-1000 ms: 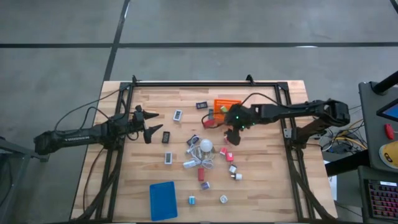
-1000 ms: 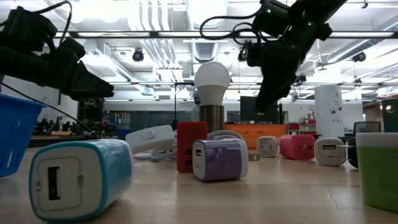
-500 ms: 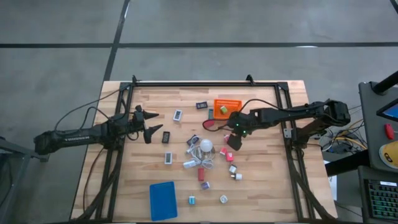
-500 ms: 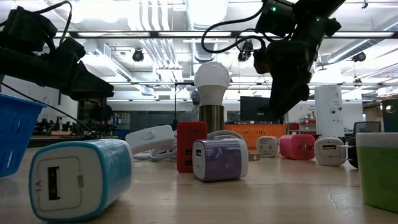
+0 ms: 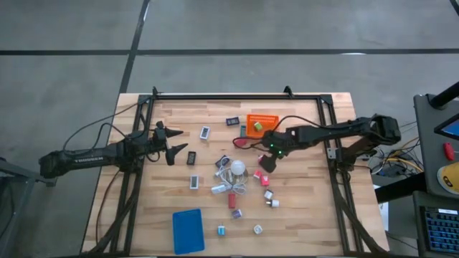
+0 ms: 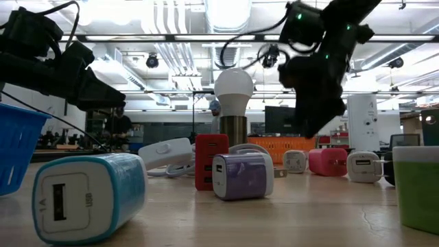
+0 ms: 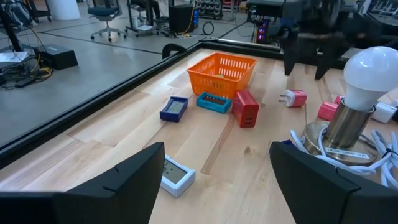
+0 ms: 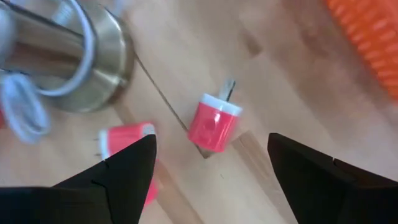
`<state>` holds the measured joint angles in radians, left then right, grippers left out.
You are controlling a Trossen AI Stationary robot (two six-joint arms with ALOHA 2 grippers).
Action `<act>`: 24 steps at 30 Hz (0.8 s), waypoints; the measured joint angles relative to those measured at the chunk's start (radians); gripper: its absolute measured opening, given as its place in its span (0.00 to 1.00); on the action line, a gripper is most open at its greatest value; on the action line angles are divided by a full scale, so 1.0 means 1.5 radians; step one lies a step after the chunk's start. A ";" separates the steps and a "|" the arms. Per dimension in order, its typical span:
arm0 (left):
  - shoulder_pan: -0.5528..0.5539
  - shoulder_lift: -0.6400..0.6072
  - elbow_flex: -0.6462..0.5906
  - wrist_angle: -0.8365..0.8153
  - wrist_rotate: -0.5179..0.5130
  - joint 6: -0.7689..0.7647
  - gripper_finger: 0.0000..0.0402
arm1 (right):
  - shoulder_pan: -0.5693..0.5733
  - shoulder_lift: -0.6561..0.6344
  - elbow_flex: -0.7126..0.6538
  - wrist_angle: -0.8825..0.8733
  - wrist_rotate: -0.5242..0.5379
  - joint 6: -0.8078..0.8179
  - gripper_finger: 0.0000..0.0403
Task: Pick & Place Office items
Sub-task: Put the top pink charger adapter into the orange bin
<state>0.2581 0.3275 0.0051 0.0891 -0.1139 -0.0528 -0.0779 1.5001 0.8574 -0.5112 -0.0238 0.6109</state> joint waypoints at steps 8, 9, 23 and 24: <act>0.000 0.002 0.000 0.000 0.000 -0.004 0.75 | 0.005 0.069 0.004 0.021 0.016 -0.019 0.75; 0.000 0.002 0.000 0.000 0.000 -0.004 0.75 | 0.006 0.071 0.004 0.023 0.018 -0.021 0.75; 0.000 0.002 0.000 -0.011 0.000 -0.004 0.75 | 0.012 0.120 0.004 0.068 0.027 -0.026 0.74; 0.000 0.002 0.000 -0.011 0.000 -0.004 0.75 | 0.014 0.122 0.004 0.068 0.033 -0.026 0.72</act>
<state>0.2584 0.3313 0.0051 0.0719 -0.1135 -0.0593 -0.0566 1.6824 0.8627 -0.4097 0.0250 0.5718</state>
